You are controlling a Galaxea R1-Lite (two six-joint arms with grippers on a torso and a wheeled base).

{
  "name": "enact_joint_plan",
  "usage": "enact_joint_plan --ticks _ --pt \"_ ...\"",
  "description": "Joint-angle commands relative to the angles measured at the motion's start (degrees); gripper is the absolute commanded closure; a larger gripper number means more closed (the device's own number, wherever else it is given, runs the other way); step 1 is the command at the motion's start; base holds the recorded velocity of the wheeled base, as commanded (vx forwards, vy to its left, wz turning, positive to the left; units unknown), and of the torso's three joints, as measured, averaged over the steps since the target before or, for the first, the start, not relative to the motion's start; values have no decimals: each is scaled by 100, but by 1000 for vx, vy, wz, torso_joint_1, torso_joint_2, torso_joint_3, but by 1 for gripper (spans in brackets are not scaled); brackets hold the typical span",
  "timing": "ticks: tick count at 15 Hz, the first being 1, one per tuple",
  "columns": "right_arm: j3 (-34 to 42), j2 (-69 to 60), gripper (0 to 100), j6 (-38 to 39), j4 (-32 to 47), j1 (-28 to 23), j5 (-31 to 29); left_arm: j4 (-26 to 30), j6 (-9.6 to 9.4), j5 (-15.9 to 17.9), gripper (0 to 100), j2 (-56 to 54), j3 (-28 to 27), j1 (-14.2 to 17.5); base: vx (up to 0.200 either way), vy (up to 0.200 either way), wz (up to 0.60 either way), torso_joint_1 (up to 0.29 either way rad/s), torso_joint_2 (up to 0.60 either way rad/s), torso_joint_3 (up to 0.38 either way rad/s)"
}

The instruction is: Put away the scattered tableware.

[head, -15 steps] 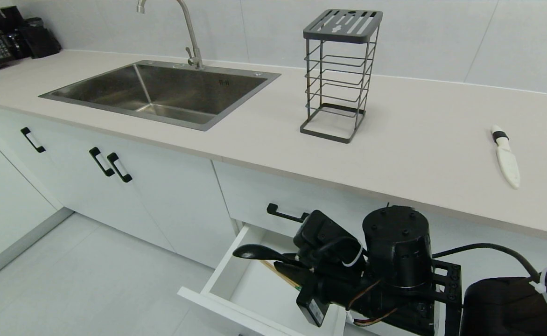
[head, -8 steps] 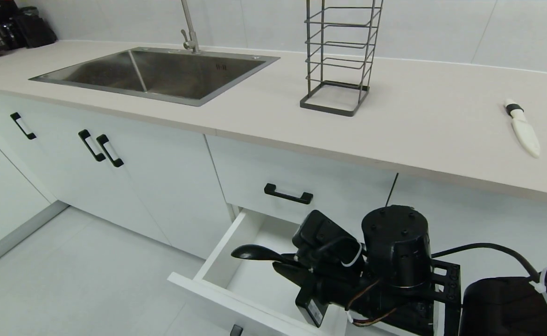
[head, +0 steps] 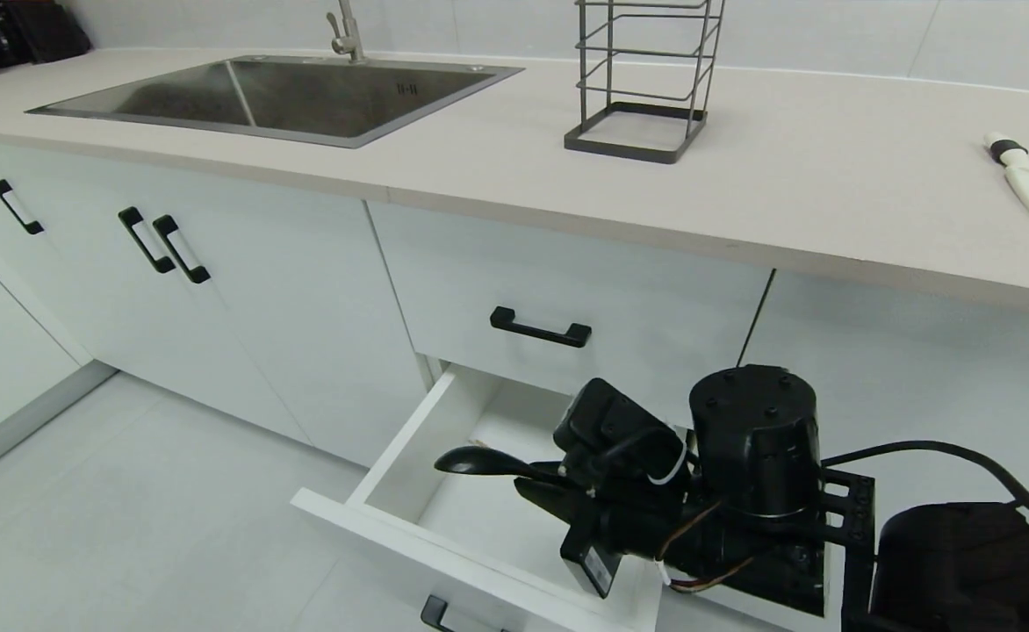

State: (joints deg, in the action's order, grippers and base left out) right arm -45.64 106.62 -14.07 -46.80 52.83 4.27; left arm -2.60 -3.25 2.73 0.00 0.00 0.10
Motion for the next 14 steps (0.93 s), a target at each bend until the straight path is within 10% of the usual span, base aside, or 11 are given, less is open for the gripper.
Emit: enact_joint_plan --ticks 1,14 --pt "-200 87 100 1 -40 -151 -101 -4 0 -1 0 0 0 -1 0 0 0 -12 139 36" --pt "-2283 1942 100 -79 1156 -247 -515 -4 0 -1 0 0 0 -1 0 0 0 0 7 7"
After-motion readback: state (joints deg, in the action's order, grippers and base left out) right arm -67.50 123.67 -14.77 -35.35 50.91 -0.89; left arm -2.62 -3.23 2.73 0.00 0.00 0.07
